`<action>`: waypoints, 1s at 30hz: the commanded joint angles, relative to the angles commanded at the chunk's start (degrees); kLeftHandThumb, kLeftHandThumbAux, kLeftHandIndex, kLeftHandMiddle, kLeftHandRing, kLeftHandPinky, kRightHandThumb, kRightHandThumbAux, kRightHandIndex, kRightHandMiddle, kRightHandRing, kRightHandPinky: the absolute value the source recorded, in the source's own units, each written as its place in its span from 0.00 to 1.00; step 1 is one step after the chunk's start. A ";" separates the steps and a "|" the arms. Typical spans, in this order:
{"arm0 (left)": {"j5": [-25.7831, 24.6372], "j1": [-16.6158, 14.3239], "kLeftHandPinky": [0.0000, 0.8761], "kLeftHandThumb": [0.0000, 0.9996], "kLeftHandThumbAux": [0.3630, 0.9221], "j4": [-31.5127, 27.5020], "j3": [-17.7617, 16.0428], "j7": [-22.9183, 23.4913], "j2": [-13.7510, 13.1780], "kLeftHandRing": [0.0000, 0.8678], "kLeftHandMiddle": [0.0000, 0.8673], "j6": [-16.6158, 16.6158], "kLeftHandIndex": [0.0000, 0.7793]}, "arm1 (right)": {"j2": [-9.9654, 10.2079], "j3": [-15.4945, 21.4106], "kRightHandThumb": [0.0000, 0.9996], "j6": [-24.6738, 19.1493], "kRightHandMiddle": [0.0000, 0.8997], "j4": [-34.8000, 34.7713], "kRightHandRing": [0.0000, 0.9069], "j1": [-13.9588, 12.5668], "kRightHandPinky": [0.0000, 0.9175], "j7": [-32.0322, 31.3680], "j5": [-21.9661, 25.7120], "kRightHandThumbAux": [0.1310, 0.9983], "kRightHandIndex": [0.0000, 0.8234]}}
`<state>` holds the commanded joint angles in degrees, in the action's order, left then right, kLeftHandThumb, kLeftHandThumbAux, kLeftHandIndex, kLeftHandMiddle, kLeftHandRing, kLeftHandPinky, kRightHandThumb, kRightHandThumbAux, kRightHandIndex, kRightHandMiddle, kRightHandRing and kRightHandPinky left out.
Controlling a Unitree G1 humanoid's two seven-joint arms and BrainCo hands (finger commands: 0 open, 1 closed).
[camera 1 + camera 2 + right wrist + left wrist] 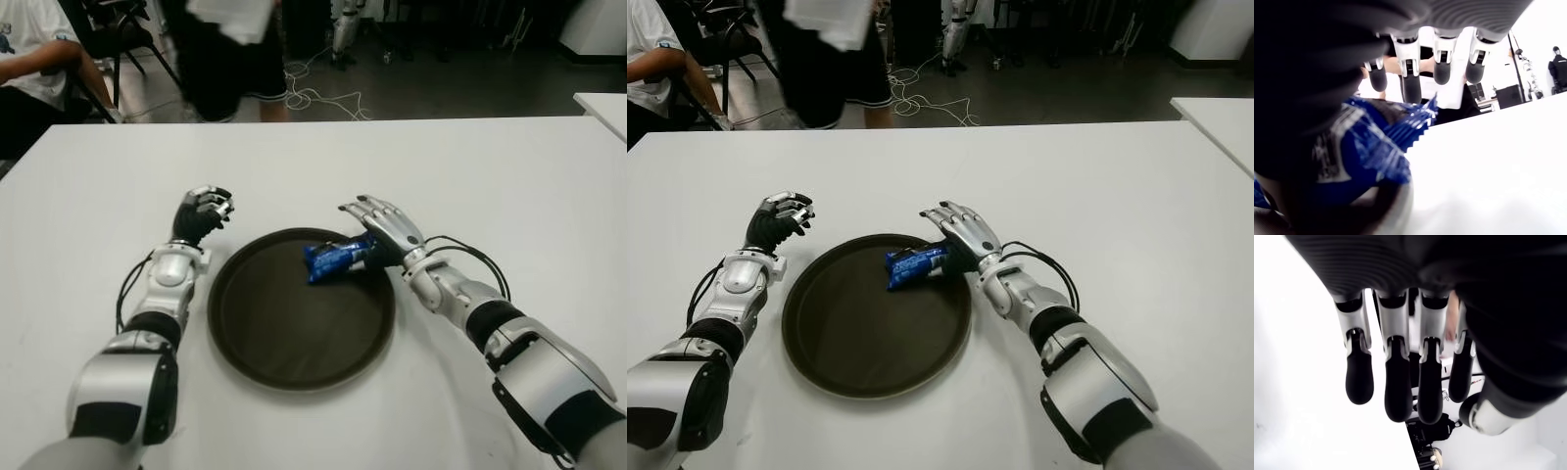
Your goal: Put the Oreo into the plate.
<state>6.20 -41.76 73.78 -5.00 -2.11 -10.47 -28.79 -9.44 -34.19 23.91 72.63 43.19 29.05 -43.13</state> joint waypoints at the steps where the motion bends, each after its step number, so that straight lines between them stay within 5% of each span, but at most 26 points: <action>1: 0.07 0.00 0.66 0.69 0.63 0.00 0.05 -0.08 -0.01 0.64 0.62 -0.04 0.54 | 0.04 0.09 0.00 -0.09 0.00 0.06 0.00 0.01 0.00 -0.05 0.11 0.78 0.06; 30: -0.89 0.12 0.68 0.69 0.63 0.04 -1.28 1.79 0.29 0.65 0.62 -0.88 0.54 | 1.73 5.33 0.06 -2.49 0.03 0.62 0.00 -0.44 0.00 -2.62 5.53 0.81 0.12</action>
<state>5.32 -41.64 73.83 -6.27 -0.32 -10.18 -29.67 -7.71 -28.85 21.42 73.25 42.74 26.44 -37.60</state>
